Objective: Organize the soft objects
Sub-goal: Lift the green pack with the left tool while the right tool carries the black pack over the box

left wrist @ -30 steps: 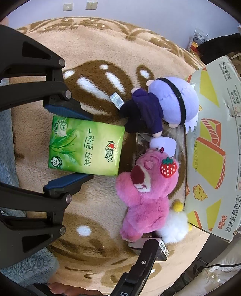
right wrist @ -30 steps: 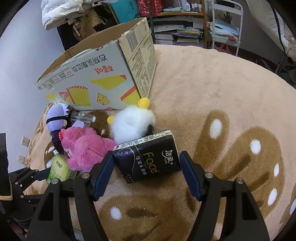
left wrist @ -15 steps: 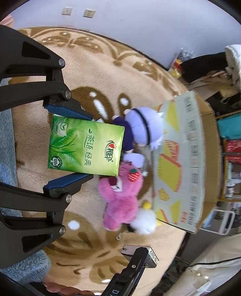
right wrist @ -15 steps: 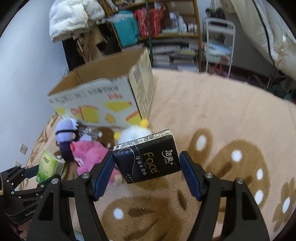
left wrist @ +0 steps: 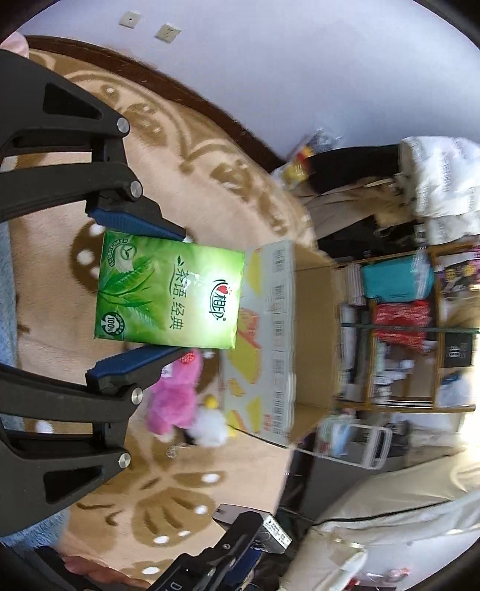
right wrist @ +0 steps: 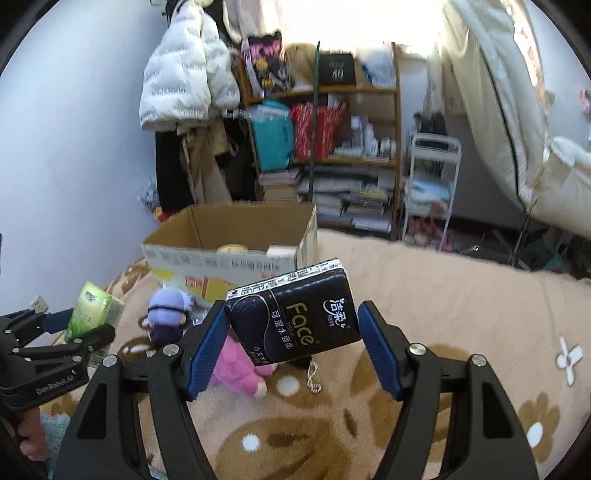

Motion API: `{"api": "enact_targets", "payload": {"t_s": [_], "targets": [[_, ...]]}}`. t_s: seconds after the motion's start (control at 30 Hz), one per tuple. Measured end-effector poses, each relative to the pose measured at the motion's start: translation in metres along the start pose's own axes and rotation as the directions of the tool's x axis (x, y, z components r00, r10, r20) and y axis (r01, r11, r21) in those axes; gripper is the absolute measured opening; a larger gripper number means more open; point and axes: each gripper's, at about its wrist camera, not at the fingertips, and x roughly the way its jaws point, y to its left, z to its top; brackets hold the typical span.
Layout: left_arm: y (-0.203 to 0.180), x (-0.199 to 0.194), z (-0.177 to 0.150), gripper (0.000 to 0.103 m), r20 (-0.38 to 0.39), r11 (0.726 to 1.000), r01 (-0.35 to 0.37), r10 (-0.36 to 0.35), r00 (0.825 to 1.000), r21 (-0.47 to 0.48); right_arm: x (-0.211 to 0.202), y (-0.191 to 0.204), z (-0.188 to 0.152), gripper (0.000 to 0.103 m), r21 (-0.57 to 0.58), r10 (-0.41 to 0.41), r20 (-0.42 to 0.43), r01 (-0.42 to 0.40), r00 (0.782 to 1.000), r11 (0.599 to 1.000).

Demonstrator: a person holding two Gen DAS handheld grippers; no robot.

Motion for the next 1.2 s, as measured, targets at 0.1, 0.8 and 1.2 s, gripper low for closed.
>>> {"api": "enact_targets", "payload": {"t_s": [0.1,0.8,1.2], "targets": [[0.002,-0.022,0.007,0.054,0.092,1.000,-0.009,0.009,0.996,-0.002,-0.011,0.002,0.009,0.075,-0.008,-0.009,0.050,0.009,0.999,1.000],[0.003,-0.064,0.061,0.054,0.344,0.999,-0.029,0.021,0.939,0.017,-0.022,0.003,0.053,0.075,-0.005,0.004,0.180,-0.003,0.984,1.000],[0.002,-0.012,0.110,0.054,0.335,1.000,0.018,-0.022,0.942,0.016,0.020,-0.009,0.079,0.075,0.011,0.027,0.198,-0.029,0.980,1.000]]}}
